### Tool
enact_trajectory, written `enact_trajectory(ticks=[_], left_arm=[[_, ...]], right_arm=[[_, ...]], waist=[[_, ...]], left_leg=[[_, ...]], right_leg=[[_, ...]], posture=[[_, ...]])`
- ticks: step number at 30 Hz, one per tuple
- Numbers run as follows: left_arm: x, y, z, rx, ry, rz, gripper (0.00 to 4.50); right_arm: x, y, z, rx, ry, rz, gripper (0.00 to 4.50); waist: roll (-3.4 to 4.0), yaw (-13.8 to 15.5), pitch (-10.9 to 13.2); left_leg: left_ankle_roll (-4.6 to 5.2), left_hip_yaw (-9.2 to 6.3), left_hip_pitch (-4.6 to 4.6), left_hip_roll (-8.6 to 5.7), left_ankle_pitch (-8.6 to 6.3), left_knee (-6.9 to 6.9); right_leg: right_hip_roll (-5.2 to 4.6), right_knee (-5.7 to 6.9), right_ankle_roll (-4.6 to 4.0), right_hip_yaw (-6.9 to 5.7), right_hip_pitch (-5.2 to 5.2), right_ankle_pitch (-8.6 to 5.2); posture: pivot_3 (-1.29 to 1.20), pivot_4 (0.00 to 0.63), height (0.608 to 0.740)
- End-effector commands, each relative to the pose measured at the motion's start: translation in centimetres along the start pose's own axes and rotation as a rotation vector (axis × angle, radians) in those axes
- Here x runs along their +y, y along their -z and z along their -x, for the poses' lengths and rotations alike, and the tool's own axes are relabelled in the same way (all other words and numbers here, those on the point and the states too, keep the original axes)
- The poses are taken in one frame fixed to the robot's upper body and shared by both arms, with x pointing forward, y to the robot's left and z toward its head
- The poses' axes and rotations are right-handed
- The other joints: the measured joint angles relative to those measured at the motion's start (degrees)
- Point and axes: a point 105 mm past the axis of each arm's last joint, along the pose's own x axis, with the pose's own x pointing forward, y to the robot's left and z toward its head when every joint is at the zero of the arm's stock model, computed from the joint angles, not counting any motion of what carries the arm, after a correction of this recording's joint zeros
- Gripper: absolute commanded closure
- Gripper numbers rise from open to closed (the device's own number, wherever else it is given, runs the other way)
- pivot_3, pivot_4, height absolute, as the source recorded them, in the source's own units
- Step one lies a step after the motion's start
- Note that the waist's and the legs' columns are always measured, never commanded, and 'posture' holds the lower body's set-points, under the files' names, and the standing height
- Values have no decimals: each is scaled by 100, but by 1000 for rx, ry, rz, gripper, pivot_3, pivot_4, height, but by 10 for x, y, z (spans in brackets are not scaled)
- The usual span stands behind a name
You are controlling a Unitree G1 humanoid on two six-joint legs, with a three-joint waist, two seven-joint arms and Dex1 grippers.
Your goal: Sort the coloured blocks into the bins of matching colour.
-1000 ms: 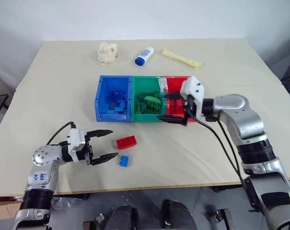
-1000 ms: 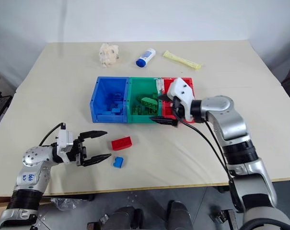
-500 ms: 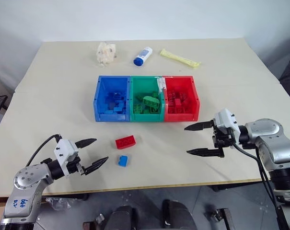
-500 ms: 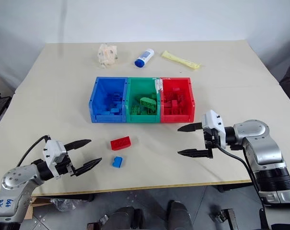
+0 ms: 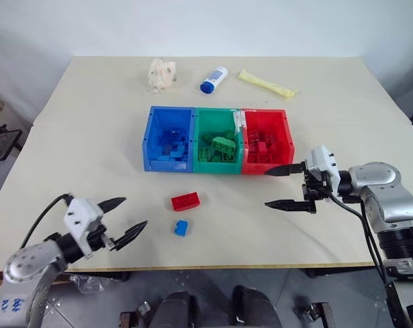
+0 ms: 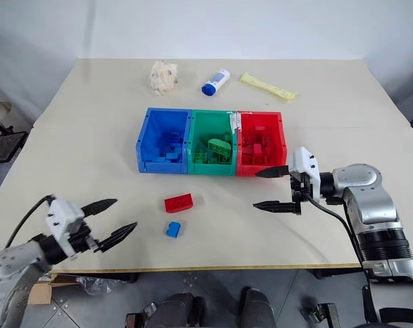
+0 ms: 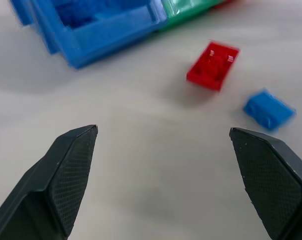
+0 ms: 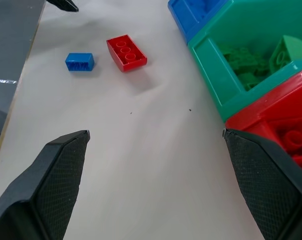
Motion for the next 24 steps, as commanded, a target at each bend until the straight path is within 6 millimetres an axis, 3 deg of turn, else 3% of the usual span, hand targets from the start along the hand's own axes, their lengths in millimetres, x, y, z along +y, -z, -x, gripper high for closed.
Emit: enact_trajectory(ticks=[1, 6, 12, 15, 18, 24], left_arm=[[-15, -8, -22, -7, 101, -16, 0], [-25, -7, -55, 7, 220, -31, 0], [-14, -2, -92, 29, 264, -55, 0], [-14, 1, -102, 41, 292, -54, 0], [-20, 2, -111, 27, 329, -75, 632], [-26, 1, -114, 16, 376, -80, 2496]], right_arm=[[1, -8, -1, -25, 22, 41, 26], [10, -10, -4, -45, 41, 41, 26], [19, -11, -3, -61, 92, 29, 26], [21, -11, -2, -60, 113, 25, 26], [22, -12, 2, -58, 138, 24, 0], [24, -12, 7, -50, 159, 23, 0]], waist=[[0, -4, 0], [0, 16, 0], [0, 84, 0], [0, 84, 0], [0, 86, 0], [0, 91, 0]], left_leg=[[0, 0, 0, 0, 0, 0], [1, 4, 1, 1, 2, 1], [2, 14, 5, 4, 3, 5], [2, 14, 3, 6, 3, 11], [2, 15, 2, 7, 3, 12], [2, 15, 2, 8, 3, 20]], right_leg=[[2, 1, 0, -1, -1, 0], [23, 7, 0, -13, 0, 0], [54, 13, 2, -34, -2, 1], [58, 13, 3, -36, -1, 2], [59, 12, 5, -36, -1, 2], [59, 13, 5, -35, 3, 2]], posture=[[0, 150, 740], [0, 150, 740], [0, 150, 740], [0, 150, 740], [0, 150, 740], [0, 150, 740]])
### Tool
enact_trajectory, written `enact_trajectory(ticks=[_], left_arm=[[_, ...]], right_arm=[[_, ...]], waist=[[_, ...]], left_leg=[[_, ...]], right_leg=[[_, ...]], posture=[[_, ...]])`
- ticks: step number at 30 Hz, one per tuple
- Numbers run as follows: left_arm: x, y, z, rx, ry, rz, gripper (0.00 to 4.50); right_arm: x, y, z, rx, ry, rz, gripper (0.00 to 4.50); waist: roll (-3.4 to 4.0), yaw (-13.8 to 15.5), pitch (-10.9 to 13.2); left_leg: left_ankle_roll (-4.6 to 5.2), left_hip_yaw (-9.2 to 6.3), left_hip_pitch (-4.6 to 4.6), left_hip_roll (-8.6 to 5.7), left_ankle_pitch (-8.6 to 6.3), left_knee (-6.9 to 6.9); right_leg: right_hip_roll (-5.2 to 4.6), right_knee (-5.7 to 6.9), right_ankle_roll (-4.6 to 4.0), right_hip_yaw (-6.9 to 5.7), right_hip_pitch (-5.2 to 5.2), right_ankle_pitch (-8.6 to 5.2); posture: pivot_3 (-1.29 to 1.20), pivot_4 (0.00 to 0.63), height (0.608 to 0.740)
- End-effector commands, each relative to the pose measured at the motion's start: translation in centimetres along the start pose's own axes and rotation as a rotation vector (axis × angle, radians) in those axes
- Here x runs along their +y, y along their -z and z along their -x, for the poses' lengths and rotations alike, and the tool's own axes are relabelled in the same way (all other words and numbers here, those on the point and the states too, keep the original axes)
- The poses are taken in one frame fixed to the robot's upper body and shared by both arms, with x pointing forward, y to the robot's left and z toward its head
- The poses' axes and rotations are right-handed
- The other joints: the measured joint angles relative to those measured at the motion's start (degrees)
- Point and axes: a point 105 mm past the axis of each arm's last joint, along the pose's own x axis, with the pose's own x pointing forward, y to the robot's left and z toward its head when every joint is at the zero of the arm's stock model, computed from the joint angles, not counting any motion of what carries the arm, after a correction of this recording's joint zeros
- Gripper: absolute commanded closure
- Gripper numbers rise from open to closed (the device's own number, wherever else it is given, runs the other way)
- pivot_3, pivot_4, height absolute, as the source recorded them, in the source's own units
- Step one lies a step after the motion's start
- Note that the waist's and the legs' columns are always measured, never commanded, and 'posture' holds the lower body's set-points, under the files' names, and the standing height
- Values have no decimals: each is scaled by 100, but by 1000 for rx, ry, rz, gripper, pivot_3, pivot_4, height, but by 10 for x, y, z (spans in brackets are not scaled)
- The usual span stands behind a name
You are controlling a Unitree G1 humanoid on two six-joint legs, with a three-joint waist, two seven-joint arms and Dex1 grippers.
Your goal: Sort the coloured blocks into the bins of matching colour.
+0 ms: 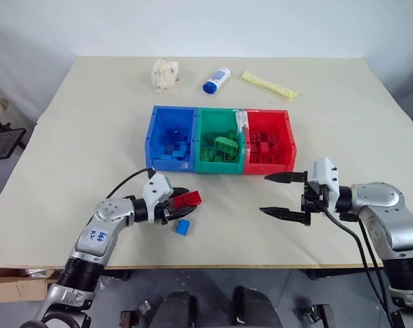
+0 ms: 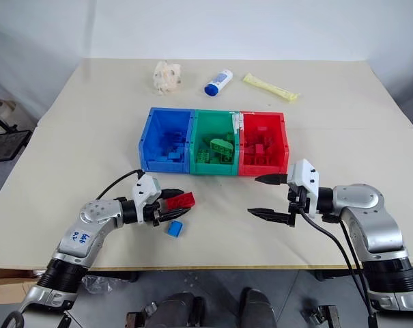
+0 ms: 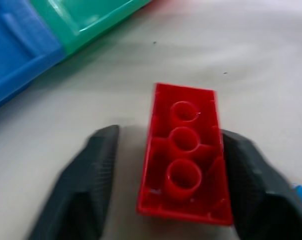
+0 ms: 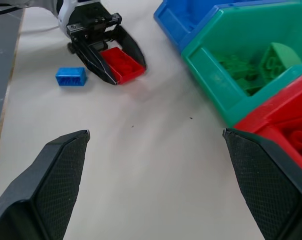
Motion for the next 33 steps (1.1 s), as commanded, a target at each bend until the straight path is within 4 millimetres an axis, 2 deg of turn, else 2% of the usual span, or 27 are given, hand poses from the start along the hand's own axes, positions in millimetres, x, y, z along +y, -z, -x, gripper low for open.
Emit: enact_trajectory(ticks=[1, 2, 8, 12, 17, 22, 26, 30, 33], left_arm=[[-4, -3, -2, -6, 31, -16, 2822], [-4, -5, -2, -11, 33, -23, 3003], [-9, -28, -12, -70, 68, -59, 2989], [-16, -63, -30, -157, 87, -78, 2989], [-23, -88, -49, -232, 101, -58, 2989], [-21, -114, -81, -296, 84, -79, 2989], [-19, -133, -109, -348, 77, -95, 2989], [-16, -156, -145, -387, 47, -120, 2989], [-13, -166, -160, -394, 37, -135, 2989]], right_arm=[[-3, -12, 8, -21, 31, 39, 0], [-4, -12, 10, -18, 41, 41, 0], [-9, -11, 16, -13, 75, 37, 0], [-12, -16, 28, -40, 132, 27, 0], [-6, -16, 39, -53, 166, 17, 0], [8, -15, 48, -50, 185, -3, 0], [10, -12, 49, -47, 227, -6, 0], [14, -12, 50, -50, 273, -6, 0], [17, -11, 51, -47, 290, -8, 0]], waist=[[0, 1, 0], [0, 1, 0], [-1, 12, 1], [-4, 43, 2], [-4, 49, 2], [-7, 138, 4], [-8, 167, 5], [-16, 219, 9], [-17, 239, 10]], left_leg=[[0, 0, 0, 0, 0, 1], [0, 0, 0, 1, 0, 1], [0, -4, -6, 0, 0, 10], [1, -7, -10, 0, 0, 16], [2, -5, -10, -1, 0, 23], [4, -2, -12, 0, 2, 31], [4, -1, -12, 0, 2, 43], [6, -3, -17, -1, 2, 45], [8, 4, -23, -3, 2, 46]], right_leg=[[0, 0, 0, 0, 0, 0], [0, 1, 0, 0, 0, 0], [-1, 1, 1, -1, 2, 0], [-1, 4, 1, -2, 2, 0], [0, 4, 8, 3, 6, 5], [6, 3, 9, 5, 9, 5], [7, -6, 9, 6, 18, 5], [8, -10, 9, 2, 17, 5], [8, -17, 12, 4, 14, 6]], posture=[[0, 150, 740], [0, 150, 740], [0, 150, 740], [0, 150, 740], [0, 150, 740], [0, 150, 740], [0, 150, 740], [0, 150, 740], [0, 150, 740]])
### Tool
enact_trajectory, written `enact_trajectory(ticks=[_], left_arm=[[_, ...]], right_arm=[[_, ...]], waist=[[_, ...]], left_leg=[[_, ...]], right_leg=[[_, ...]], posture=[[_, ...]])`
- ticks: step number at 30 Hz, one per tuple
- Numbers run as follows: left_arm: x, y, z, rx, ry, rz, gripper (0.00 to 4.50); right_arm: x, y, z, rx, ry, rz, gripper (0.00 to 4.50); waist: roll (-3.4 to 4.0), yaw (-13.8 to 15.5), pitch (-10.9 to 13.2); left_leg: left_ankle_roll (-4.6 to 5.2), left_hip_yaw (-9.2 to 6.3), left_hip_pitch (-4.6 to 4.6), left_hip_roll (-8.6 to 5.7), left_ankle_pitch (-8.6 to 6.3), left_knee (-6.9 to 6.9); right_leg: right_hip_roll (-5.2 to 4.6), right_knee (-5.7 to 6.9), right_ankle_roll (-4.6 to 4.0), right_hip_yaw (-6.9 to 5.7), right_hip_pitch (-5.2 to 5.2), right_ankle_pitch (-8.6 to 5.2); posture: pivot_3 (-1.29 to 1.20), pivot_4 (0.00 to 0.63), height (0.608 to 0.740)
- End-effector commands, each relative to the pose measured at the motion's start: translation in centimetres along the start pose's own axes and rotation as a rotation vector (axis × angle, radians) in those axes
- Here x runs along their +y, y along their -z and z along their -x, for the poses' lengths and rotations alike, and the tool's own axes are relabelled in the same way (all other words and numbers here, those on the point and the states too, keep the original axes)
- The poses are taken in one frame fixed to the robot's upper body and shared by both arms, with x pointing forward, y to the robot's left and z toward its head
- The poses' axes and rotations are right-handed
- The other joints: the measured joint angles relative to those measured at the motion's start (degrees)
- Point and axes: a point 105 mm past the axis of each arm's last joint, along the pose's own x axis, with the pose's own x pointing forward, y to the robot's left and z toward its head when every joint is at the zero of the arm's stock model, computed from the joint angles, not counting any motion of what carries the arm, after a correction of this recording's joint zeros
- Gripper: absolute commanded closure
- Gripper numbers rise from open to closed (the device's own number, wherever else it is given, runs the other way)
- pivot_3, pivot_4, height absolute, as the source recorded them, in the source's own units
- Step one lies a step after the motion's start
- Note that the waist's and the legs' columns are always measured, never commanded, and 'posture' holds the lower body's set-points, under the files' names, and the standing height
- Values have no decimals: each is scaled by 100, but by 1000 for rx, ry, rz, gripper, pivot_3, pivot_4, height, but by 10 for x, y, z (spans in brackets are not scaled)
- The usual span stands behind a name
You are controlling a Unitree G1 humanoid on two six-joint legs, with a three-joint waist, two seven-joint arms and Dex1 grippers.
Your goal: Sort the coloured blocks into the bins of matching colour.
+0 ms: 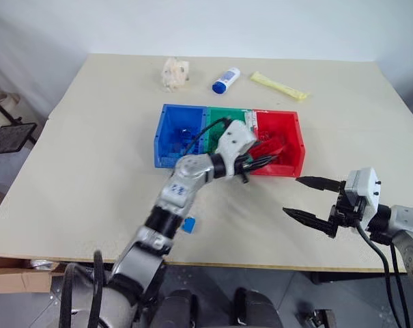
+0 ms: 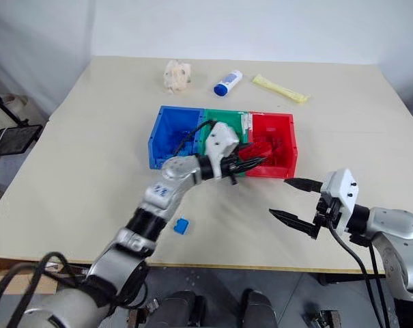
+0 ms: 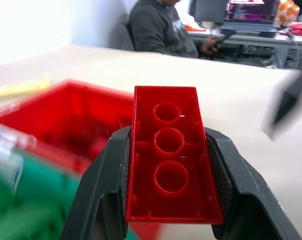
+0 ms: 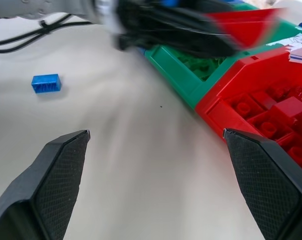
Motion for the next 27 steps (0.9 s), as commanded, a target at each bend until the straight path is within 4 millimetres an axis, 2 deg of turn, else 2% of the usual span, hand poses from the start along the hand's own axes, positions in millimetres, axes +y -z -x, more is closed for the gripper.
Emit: enact_trajectory(ticks=[1, 3, 5, 7, 12, 16, 18, 21, 23, 27], left_arm=[[7, -12, -17, -39, -19, -48, 2989], [15, -22, -32, -68, -69, -33, 2989], [22, -24, -41, -47, -116, -34, 2224], [23, -26, -42, -61, -111, -41, 1683], [32, -27, -27, -81, -105, -89, 82], [34, -33, -13, -114, -75, -112, 37], [27, -36, 4, -135, -15, -123, 37], [11, -29, 42, -112, 75, -122, 37], [3, -25, 58, -85, 95, -111, 37], [-5, -10, 120, 4, 70, -65, 37]], right_arm=[[1, -10, 4, -30, 31, 35, 0], [3, -11, 4, -38, 44, 33, 0], [5, -11, 2, -42, 50, 33, 0], [6, -12, 2, -43, 53, 34, 0], [3, -11, 4, -34, 62, 36, 0], [0, -12, 3, -33, 45, 40, 0], [-3, -13, 1, -32, 26, 46, 0], [-7, -14, -5, -28, -13, 53, 0], [-9, -14, -7, -29, -29, 56, 0], [-13, -15, -14, -27, -77, 60, 0]], waist=[[-2, 6, 1], [-5, 17, 3], [-9, 24, 5], [-9, 24, 5], [-9, 14, 5], [-9, 10, 5], [-8, -37, 5], [-6, -117, 4], [-5, -155, 4], [-4, -229, 3]], left_leg=[[0, 1, 0, 0, 0, 0], [1, 2, -1, 1, 0, -2], [3, 4, -8, 1, 1, 0], [4, 6, -10, 0, 2, -2], [4, 7, -10, 1, 2, -7], [4, 6, -11, 1, 2, -4], [4, 6, -10, 1, 2, -4], [3, 0, -7, 5, 1, -4], [1, -4, -3, 8, 1, -5], [1, -11, -1, 9, 1, -1]], right_leg=[[1, -1, 1, -1, -1, 0], [1, 1, 0, -1, -4, 0], [3, 1, 1, -1, -9, 0], [1, 0, 1, 0, -13, 0], [3, 3, 1, -4, -17, 1], [3, 5, 2, -3, -17, 1], [2, 6, 2, -2, -17, 1], [3, 17, 2, 0, -18, 1], [7, 22, 1, 0, -19, 1], [3, 27, 1, 14, -14, 1]], posture=[[0, 150, 740], [0, 150, 740], [0, 150, 740], [0, 150, 740], [0, 150, 740], [0, 150, 740], [0, 150, 740], [0, 150, 740], [0, 150, 740], [0, 150, 740]])
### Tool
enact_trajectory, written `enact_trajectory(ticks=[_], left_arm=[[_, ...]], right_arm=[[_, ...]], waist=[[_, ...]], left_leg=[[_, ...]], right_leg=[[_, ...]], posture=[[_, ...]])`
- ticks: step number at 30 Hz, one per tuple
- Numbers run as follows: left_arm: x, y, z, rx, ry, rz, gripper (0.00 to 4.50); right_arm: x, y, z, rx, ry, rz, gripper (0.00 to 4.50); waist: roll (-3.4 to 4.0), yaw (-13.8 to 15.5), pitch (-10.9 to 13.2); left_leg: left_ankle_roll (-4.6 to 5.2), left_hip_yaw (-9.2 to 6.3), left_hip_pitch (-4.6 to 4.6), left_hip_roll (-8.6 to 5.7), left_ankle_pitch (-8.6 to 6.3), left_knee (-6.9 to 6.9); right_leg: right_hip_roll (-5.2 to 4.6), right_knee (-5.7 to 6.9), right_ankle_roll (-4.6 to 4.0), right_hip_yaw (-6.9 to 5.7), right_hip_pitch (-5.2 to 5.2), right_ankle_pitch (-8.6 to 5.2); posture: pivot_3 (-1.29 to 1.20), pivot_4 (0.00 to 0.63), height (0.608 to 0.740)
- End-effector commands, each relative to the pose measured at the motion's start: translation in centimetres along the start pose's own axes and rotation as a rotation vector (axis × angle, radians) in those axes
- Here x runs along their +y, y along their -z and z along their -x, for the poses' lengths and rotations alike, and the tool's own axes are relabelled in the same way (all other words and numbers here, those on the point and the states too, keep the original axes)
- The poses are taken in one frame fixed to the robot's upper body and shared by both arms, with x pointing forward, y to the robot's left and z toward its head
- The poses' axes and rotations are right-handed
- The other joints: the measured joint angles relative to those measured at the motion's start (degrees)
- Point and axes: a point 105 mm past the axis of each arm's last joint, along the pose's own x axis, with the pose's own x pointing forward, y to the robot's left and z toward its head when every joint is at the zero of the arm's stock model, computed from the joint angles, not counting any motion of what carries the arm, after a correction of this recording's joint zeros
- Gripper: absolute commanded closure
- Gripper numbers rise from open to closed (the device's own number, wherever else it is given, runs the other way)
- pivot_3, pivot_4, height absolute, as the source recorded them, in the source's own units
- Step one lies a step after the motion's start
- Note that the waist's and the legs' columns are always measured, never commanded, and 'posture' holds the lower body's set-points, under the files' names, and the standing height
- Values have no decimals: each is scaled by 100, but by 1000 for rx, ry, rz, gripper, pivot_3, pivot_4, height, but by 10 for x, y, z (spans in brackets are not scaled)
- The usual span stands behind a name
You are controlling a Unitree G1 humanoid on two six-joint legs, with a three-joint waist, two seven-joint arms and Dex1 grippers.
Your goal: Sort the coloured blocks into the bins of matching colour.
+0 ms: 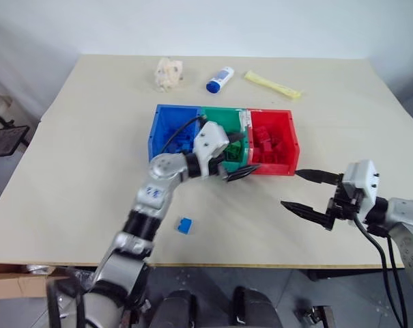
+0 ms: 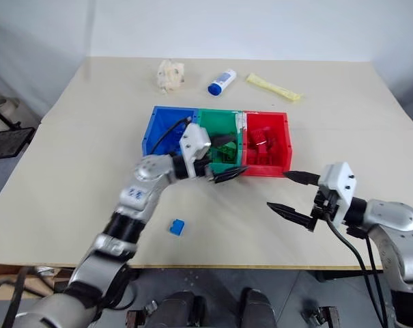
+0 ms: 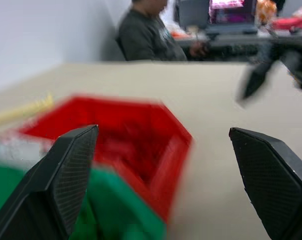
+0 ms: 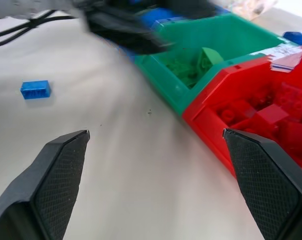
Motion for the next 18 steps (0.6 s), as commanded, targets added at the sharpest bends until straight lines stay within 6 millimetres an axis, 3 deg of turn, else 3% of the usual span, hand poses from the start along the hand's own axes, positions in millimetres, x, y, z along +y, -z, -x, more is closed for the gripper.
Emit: enact_trajectory(ticks=[1, 3, 7, 9, 14, 18], left_arm=[[-8, -17, 28, -22, 4, -6, 37], [-11, -12, 44, 15, -4, 4, 37], [-25, 15, 108, 179, 17, 51, 37], [-27, 24, 130, 240, 22, 61, 37], [-31, 27, 161, 314, 36, 79, 37], [-39, 29, 169, 349, 71, 87, 37]], right_arm=[[-2, -4, 0, 5, -38, 35, 0], [-4, -4, -1, 7, -49, 34, 0], [-6, -1, -5, 28, -99, 31, 0], [-7, 0, -7, 31, -119, 30, 0], [-8, 1, -12, 32, -158, 35, 0], [-5, 3, -15, 34, -182, 35, 0]], waist=[[0, -9, 0], [0, 22, 0], [2, -57, -1], [4, -59, 1], [9, -8, 5], [11, -24, 6]], left_leg=[[0, -2, 0, 1, 0, 1], [-1, -17, -1, -1, -1, 7], [-8, -16, 3, -2, -5, 2], [-14, -13, 13, 3, -8, -13], [-15, -16, 12, 7, -8, -3], [-18, -15, 12, 6, -10, -15]], right_leg=[[0, -1, 0, 8, 0, 0], [-4, -1, -1, 24, 6, -1], [-1, -11, -2, 39, 8, -1], [5, -9, -10, 41, 5, -6], [0, -9, -14, 39, 9, -8], [-4, -11, -14, 40, 3, -8]], posture=[[0, 150, 740], [0, 150, 740], [0, 150, 740], [0, 150, 740], [0, 150, 740], [0, 150, 740]])
